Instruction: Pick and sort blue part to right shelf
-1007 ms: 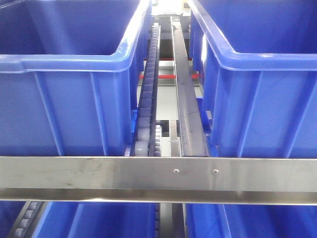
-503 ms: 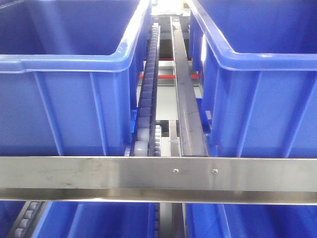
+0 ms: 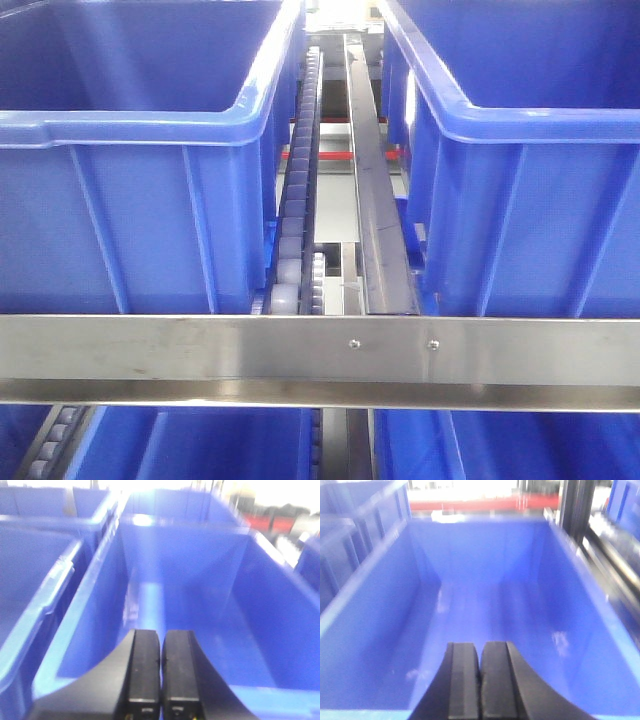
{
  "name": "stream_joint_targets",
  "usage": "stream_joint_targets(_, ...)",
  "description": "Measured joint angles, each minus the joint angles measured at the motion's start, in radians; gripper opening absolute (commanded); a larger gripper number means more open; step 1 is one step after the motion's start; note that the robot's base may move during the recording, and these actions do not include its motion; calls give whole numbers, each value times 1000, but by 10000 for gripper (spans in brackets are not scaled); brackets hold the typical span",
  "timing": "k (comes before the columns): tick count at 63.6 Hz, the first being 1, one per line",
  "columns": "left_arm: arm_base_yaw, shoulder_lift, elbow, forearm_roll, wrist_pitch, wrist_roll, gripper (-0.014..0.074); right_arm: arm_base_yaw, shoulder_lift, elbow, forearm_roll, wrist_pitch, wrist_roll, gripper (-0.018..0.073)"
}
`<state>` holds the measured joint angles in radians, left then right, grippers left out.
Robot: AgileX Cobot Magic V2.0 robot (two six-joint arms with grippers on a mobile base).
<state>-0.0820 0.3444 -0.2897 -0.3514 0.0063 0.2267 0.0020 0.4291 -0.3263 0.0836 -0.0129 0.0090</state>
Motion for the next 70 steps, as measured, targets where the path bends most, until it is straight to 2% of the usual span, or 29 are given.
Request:
stream_joint_targets(11,0,-75,38,0,0,0,123,0,-59,13,0,13,0,55)
stream_joint_targets(52,0,-76,40,0,0,0,123,0,-78,55,-6,13,0,55)
stream_joint_targets(59,0,-76,40,0,0,0,123,0,-170,125,-48,13,0,55)
stream_joint_targets(70,0,-76,40,0,0,0,123,0,-349,255,-60,13,-2,55)
